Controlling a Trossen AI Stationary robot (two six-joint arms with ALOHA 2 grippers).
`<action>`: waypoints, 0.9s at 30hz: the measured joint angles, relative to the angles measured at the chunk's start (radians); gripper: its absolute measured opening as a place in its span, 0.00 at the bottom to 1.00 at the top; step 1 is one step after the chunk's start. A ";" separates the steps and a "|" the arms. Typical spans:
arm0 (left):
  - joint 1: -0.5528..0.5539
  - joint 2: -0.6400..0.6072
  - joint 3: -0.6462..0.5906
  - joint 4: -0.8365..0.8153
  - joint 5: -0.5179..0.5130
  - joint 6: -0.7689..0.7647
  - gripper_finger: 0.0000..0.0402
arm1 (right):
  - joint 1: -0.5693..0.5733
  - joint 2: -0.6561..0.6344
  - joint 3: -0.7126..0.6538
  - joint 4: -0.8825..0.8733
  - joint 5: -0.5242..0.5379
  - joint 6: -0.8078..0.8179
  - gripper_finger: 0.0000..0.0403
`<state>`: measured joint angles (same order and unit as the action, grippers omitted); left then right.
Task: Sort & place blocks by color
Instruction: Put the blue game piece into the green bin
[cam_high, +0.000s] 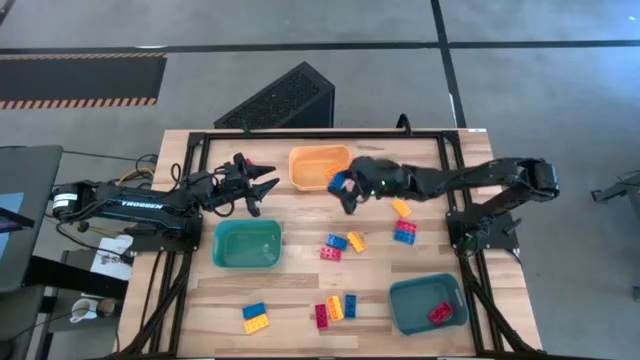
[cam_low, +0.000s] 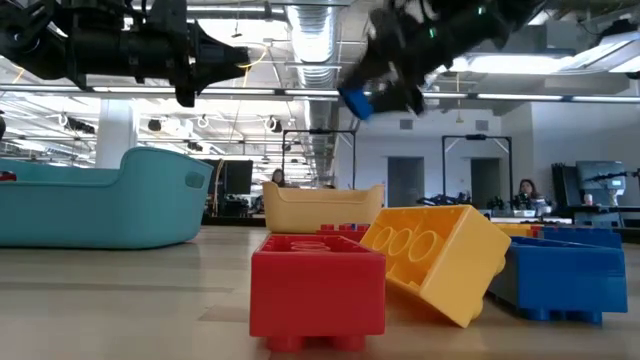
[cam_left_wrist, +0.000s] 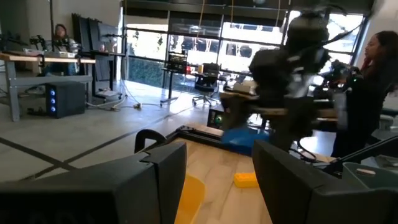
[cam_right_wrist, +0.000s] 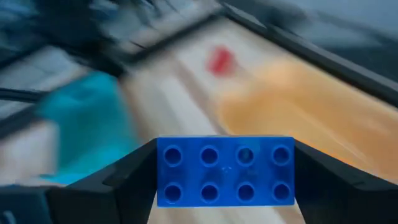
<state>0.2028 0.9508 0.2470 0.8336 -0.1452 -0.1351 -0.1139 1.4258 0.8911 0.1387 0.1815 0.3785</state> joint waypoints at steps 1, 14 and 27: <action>0.000 0.000 0.000 0.003 0.003 -0.004 0.42 | 0.024 0.008 0.000 0.042 0.000 -0.018 0.78; 0.000 0.000 0.001 0.033 0.045 -0.015 0.42 | 0.149 0.209 0.015 0.435 0.001 -0.045 0.80; -0.001 0.000 0.001 0.044 0.088 -0.007 0.42 | 0.192 0.454 0.291 0.377 -0.112 -0.114 0.79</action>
<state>0.2022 0.9508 0.2478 0.8777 -0.0574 -0.1425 0.0785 1.8799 1.1826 0.5160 0.0693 0.2643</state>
